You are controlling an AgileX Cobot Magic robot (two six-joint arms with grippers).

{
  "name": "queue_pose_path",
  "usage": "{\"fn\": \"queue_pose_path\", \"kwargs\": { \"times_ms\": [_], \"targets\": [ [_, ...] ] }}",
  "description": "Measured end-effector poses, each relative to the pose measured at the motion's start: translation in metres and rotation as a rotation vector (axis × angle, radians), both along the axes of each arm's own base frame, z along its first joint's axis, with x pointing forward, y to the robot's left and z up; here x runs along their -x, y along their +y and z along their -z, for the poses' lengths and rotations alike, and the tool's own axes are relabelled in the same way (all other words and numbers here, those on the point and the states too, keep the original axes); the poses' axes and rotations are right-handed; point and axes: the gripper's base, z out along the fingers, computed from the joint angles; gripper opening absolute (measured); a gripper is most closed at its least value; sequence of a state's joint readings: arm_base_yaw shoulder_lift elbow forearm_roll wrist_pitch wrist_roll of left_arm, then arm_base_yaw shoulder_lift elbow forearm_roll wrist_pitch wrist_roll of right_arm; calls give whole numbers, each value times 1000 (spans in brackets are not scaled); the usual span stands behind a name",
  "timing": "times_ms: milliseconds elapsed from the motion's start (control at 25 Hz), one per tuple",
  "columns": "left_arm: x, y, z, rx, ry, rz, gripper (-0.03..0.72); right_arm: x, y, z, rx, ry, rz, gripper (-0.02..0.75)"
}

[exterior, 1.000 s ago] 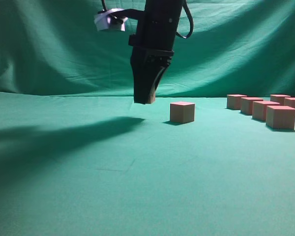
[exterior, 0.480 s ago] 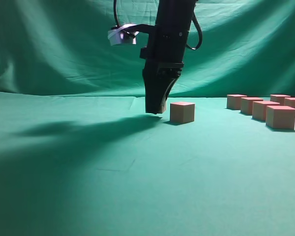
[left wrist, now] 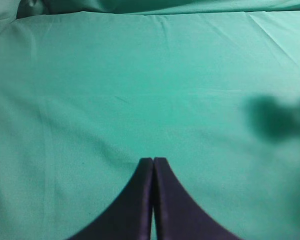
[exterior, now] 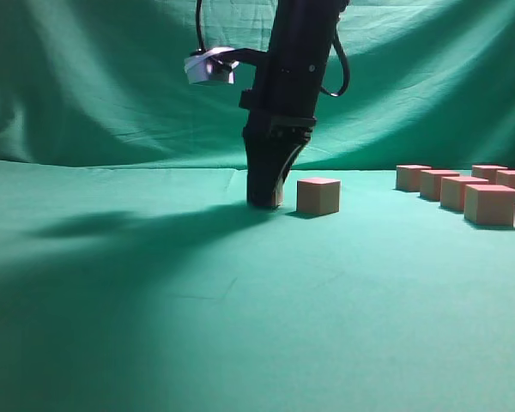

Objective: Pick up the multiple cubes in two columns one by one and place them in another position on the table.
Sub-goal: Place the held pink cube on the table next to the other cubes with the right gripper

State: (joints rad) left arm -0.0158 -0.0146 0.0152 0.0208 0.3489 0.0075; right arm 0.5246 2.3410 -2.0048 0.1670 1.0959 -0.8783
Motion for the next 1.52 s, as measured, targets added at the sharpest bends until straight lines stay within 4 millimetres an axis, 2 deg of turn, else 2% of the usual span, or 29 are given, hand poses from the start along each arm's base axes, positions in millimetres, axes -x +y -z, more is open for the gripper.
{"fn": "queue_pose_path", "kwargs": {
  "times_ms": [1280, 1320, 1520],
  "targets": [
    [0, 0, 0, 0, 0, 0, 0, 1, -1, 3, 21, 17, -8, 258],
    [0, 0, 0, 0, 0, 0, 0, 1, -1, 3, 21, 17, -8, 309],
    [0, 0, 0, 0, 0, 0, 0, 0, -1, 3, 17, 12, -1, 471]
  ]
}}
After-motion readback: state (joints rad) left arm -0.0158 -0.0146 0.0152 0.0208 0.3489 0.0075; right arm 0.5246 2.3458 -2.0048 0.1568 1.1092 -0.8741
